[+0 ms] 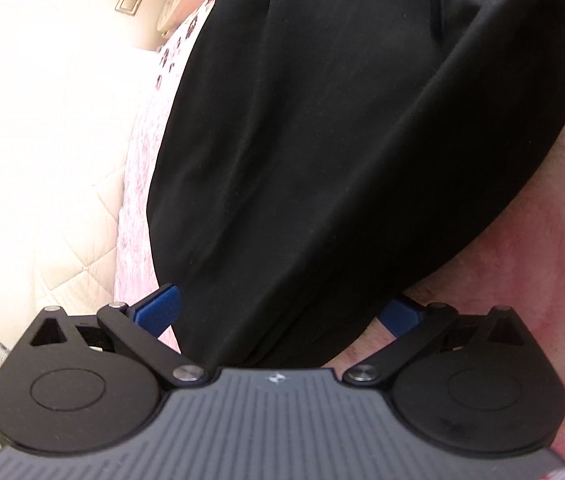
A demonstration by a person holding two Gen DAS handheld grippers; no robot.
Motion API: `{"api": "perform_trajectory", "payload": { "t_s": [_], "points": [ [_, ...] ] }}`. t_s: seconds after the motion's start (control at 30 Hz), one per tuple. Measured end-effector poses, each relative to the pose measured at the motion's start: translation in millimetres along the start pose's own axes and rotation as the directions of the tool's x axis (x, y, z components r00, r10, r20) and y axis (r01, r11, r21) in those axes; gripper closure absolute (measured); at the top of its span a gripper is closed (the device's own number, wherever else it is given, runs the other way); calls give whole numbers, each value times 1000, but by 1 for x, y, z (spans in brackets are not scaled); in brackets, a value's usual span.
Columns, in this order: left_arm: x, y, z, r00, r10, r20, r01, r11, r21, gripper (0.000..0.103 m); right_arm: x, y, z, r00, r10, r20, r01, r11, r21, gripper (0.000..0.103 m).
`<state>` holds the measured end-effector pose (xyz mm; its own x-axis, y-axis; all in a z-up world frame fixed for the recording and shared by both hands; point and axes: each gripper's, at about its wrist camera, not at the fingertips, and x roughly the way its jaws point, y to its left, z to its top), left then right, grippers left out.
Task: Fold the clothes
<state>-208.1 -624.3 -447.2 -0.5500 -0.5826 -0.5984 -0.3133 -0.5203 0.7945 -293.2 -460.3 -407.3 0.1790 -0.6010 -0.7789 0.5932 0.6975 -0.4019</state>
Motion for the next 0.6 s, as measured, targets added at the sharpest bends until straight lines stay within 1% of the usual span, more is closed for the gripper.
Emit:
{"api": "perform_trajectory", "payload": {
  "t_s": [0.07, 0.1, 0.13, 0.23, 0.27, 0.33, 0.37, 0.4, 0.43, 0.47, 0.5, 0.53, 0.57, 0.6],
  "points": [
    [1, 1, -5, 1000, -6, 12, 6, 1000, 11, 0, -1, -9, 1, 999, 29, 15, -30, 999, 40, 82],
    [2, 2, -8, 1000, -7, 15, 6, 1000, 23, 0, -5, -15, 1, 999, 42, 23, -43, 997, 63, 85],
    [5, 3, -11, 1000, -5, 14, 5, 999, 39, 0, -13, -22, 0, 998, 48, 34, -51, 995, 82, 88],
    [17, 11, -18, 1000, 12, 6, -12, 997, 81, 0, -36, -44, 1, 996, 62, 65, -69, 991, 110, 90],
    [22, 15, -20, 1000, 16, 1, -16, 996, 93, 1, -43, -51, 2, 996, 60, 73, -68, 991, 113, 90],
    [30, 25, -23, 1000, -3, -2, 4, 995, 100, 7, -54, -65, 4, 995, 57, 83, -66, 991, 120, 90],
    [34, 30, -24, 999, -35, -6, 35, 994, 100, 20, -57, -70, 5, 995, 57, 84, -68, 990, 125, 90],
    [35, 34, -25, 997, -80, -13, 81, 992, 100, 45, -58, -76, 6, 994, 65, 82, -77, 987, 139, 90],
    [35, 36, -25, 992, -127, -22, 129, 987, 101, 55, -57, -80, 6, 994, 73, 79, -85, 983, 161, 90],
    [34, 38, -25, 989, -148, -25, 150, 984, 96, 71, -55, -83, 7, 994, 74, 76, -87, 980, 181, 89],
    [31, 39, -25, 988, -153, -26, 155, 984, 88, 79, -53, -86, 7, 995, 75, 73, -88, 975, 202, 88],
    [28, 41, -25, 987, -158, -26, 160, 984, 80, 80, -51, -87, 8, 995, 76, 64, -89, 971, 221, 87],
    [25, 44, -24, 987, -162, -26, 163, 985, 63, 82, -48, -86, 10, 996, 78, 47, -86, 969, 231, 81],
    [22, 47, -24, 986, -165, -26, 166, 985, 46, 83, -46, -82, 13, 997, 77, 31, -82, 970, 228, 64]
  ]
}}
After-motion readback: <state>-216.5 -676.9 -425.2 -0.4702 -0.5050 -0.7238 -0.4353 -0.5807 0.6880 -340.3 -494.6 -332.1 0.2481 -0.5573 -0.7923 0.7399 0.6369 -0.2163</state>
